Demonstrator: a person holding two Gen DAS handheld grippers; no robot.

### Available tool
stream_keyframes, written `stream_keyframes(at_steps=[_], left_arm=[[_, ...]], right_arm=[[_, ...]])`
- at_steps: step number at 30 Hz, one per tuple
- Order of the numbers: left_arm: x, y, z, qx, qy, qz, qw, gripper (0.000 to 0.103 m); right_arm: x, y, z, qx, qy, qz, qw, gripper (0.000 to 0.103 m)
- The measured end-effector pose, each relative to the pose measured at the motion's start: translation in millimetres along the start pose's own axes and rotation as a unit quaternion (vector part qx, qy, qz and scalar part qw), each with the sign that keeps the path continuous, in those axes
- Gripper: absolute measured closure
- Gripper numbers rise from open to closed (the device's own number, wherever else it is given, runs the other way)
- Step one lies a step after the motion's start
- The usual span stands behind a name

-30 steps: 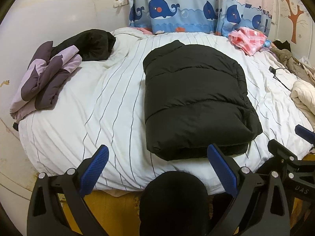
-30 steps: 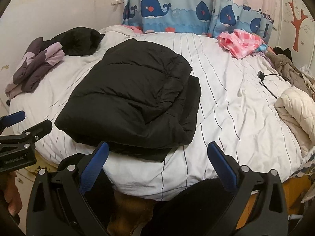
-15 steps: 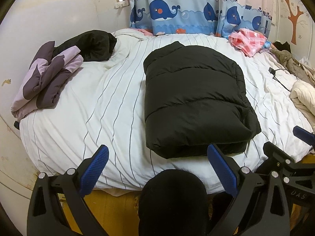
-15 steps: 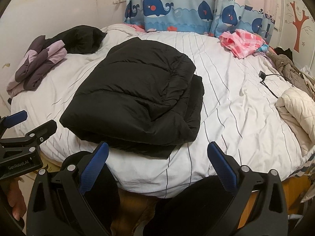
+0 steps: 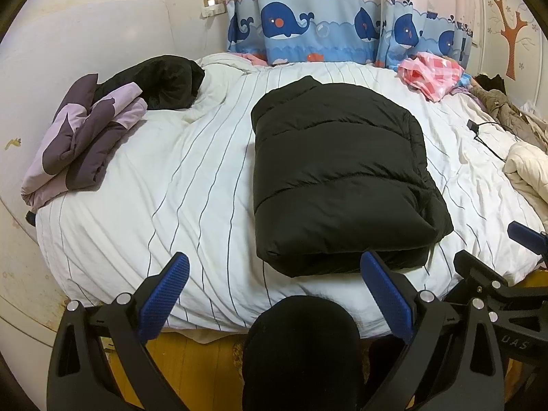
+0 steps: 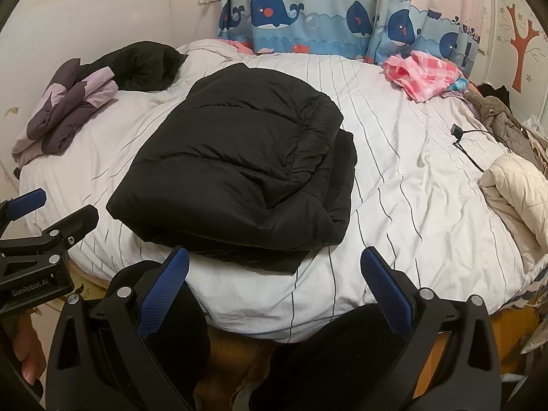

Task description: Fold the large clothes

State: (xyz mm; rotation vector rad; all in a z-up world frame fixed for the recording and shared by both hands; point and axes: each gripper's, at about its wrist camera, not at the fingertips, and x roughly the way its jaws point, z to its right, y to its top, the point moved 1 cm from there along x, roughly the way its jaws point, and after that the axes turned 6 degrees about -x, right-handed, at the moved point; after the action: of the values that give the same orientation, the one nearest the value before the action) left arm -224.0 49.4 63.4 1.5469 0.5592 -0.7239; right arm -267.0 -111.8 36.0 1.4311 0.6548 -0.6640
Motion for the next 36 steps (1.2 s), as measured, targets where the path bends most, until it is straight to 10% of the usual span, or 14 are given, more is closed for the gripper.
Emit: stream_keyframes(at_steps=[36], left_arm=[[-11.4,-1.8,-5.6,-0.006,0.013,0.016,0.9998,0.007]], right_arm=[[-3.2,-2.6,0.3,-0.008,0.003,-0.002,1.0,0.006]])
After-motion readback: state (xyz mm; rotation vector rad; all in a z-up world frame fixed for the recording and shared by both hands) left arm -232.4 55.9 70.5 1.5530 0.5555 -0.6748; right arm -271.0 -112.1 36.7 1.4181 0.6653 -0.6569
